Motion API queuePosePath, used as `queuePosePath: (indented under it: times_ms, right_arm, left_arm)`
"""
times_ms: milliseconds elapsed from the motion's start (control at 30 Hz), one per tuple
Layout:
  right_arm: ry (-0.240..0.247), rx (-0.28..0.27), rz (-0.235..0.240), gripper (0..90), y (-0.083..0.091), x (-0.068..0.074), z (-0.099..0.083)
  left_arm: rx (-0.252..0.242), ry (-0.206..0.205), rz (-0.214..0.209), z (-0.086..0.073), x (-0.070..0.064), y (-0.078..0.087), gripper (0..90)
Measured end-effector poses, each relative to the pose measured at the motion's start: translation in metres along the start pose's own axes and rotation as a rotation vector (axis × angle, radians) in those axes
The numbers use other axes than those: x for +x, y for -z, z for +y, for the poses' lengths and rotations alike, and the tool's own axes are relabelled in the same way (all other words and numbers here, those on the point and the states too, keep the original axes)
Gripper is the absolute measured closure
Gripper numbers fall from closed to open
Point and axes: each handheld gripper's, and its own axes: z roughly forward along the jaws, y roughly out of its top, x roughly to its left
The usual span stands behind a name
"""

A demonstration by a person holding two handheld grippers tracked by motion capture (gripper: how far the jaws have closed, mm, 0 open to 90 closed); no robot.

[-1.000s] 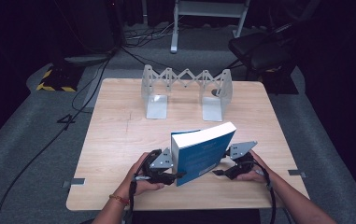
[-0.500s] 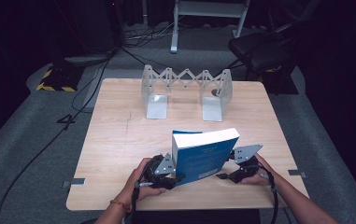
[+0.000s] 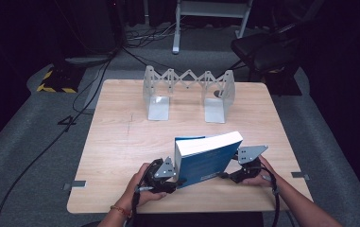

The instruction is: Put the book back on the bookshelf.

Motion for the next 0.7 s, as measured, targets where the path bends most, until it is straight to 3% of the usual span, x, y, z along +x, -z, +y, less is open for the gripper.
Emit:
queuePosePath:
  times_ms: [167, 233, 333, 400, 600, 700]
  right_arm:
    - [-0.010, -0.055, 0.009, 44.5, 0.005, 0.000, 0.006]
    - [-0.012, -0.060, 0.017, 47.3, 0.007, 0.001, 0.006]
    - [0.016, -0.061, 0.024, 52.9, 0.012, 0.004, 0.005]
    - [0.032, -0.058, 0.018, 54.6, 0.015, 0.009, 0.005]
    - [0.076, -0.065, 0.001, 58.4, 0.023, 0.021, 0.009]
    - [0.085, -0.060, -0.012, 58.7, 0.023, 0.024, 0.010]
  left_arm:
    - [0.002, -0.007, 0.025, 0.001, -0.002, 0.000, 56.0]
    - [0.002, -0.003, 0.059, 0.002, -0.004, -0.001, 54.2]
    - [-0.006, 0.014, 0.141, 0.004, -0.007, -0.002, 48.5]
    - [-0.012, 0.016, 0.160, 0.004, -0.008, -0.003, 46.9]
    - [-0.035, 0.033, 0.195, 0.006, -0.009, -0.007, 43.6]
    - [-0.043, 0.041, 0.185, 0.006, -0.006, -0.007, 43.1]
